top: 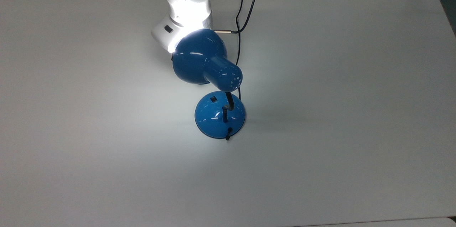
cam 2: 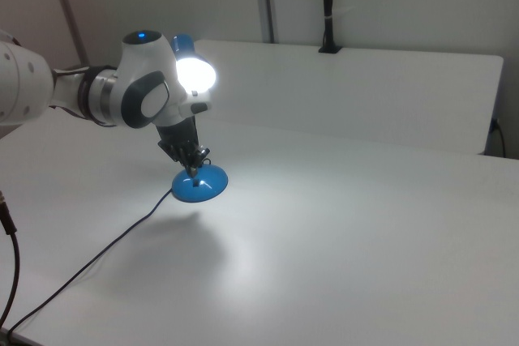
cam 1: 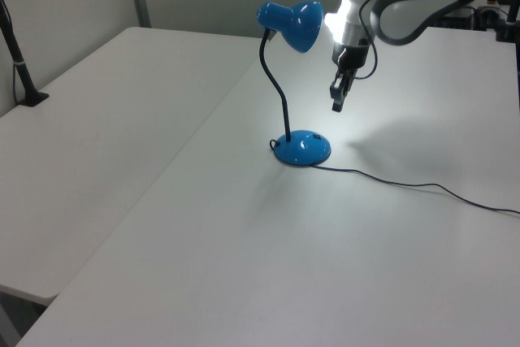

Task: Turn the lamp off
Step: 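Move the gripper down toward the switch on the blue lamp base, then press the switch on the lamp base with the gripper fingers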

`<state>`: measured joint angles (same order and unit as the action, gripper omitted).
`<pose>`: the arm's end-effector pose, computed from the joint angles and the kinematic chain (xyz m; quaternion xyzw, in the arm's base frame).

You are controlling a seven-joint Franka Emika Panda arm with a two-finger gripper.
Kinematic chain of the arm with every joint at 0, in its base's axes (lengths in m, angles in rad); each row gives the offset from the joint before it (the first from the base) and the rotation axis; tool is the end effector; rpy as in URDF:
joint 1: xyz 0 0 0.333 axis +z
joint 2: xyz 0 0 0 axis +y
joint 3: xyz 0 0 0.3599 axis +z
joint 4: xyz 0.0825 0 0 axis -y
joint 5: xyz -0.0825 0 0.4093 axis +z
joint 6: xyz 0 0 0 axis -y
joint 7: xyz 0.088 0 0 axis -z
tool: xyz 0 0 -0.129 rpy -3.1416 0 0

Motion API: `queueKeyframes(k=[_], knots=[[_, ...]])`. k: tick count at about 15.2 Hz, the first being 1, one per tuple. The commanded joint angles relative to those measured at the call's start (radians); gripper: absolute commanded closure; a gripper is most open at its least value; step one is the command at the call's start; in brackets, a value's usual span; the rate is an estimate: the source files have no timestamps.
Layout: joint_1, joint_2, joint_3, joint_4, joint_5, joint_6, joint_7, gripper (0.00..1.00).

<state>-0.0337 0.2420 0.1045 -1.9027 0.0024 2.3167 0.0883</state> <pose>0.6621 0.0434 0.3985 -0.9961 0.0120 -0.0852 0.0201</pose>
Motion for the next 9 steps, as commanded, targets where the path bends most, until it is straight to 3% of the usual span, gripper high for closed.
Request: queueKeyframes(k=[1,9], knots=[[0.021,0.035,-0.008,-0.013,0.001,0.073,0.073,1.00],[0.044,0.097,-0.003,-0.007,0.002,0.177,0.105,1.00]])
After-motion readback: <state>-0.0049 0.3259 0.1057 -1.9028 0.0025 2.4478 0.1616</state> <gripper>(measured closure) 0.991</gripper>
